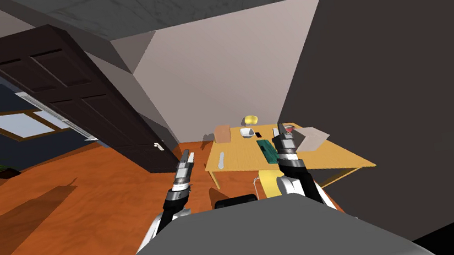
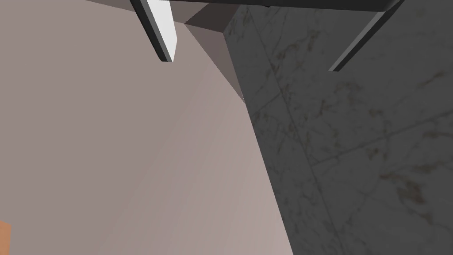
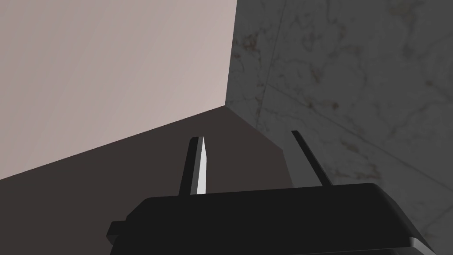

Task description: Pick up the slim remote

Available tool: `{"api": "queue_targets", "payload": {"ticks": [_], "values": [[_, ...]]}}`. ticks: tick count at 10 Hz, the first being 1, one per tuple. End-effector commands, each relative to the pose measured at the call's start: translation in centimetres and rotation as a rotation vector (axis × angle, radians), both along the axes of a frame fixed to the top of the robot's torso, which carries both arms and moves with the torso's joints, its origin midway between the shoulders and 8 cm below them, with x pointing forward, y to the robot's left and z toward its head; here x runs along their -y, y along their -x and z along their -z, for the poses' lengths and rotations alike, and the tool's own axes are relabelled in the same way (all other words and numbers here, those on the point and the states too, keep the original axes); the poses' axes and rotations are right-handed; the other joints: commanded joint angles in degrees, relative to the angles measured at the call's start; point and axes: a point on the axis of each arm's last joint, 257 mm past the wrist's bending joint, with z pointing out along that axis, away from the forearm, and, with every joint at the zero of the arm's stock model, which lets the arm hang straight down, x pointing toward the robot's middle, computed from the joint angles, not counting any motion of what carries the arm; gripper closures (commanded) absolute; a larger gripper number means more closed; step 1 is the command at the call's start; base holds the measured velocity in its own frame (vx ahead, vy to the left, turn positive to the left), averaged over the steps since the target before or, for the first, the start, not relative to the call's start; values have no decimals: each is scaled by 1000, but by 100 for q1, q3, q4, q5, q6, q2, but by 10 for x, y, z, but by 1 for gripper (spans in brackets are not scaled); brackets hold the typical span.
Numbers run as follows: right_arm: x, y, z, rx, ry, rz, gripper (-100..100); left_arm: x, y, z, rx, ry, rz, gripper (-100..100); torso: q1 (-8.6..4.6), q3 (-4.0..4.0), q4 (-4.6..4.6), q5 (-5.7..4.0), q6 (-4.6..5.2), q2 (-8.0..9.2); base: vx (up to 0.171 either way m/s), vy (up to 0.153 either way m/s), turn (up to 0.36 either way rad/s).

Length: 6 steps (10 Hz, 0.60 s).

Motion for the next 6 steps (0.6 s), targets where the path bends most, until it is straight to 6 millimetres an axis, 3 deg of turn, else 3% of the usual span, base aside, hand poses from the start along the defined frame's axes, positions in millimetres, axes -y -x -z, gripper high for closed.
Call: {"api": "queue_targets", "payload": {"ticks": [1,2,6], "values": [[0,0,0,0,0,0,0,1,-2,13,-37,7,20,-100,0,0,0,0,0,0,-43,17,-89],[0,0,0,0,0,0,0,4,-3,36,-96,8,48,-100,-3,4,1,0,-3,8,-72,17,-88],[0,0,0,0,0,0,0,4,-3,36,-96,8,48,-100,-14,-1,0,-2,-4,-1,-16,-1,6]]}}
